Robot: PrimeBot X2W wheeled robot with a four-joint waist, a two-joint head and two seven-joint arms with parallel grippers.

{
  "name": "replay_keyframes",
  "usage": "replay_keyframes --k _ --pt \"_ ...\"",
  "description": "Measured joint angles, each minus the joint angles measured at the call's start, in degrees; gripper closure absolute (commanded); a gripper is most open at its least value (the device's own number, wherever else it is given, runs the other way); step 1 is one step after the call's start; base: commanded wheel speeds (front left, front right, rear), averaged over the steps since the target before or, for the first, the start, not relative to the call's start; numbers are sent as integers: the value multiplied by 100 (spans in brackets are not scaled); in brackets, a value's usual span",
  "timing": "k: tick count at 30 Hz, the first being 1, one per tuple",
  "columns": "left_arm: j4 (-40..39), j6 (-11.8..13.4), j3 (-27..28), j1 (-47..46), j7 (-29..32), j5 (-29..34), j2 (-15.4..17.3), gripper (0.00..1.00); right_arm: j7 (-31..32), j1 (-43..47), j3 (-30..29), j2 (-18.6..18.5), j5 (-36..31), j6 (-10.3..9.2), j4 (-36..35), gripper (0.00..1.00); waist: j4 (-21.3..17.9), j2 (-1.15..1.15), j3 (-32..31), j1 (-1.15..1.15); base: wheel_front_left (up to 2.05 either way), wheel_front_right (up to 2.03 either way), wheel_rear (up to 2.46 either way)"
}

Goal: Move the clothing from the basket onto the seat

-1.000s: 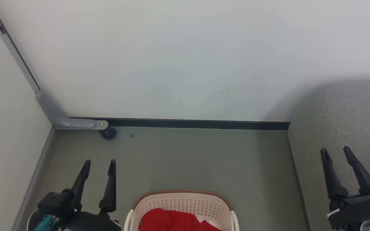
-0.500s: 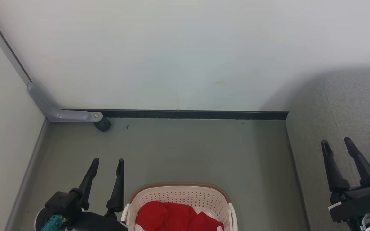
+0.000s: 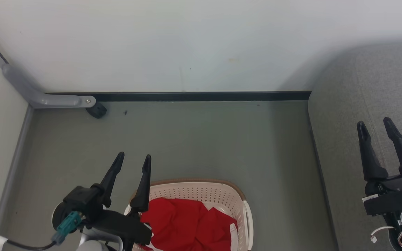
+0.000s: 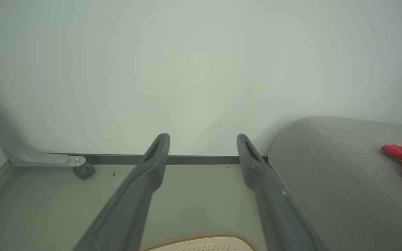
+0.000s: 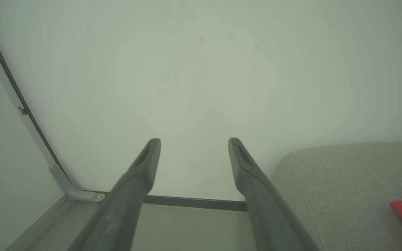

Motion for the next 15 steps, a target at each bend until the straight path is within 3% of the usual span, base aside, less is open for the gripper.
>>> replay_keyframes --k 15 --pt "587 -145 -162 -800 283 175 -53 0 -16 -772 -85 210 -13 108 -159 0 -213 0 945 0 0 0 0"
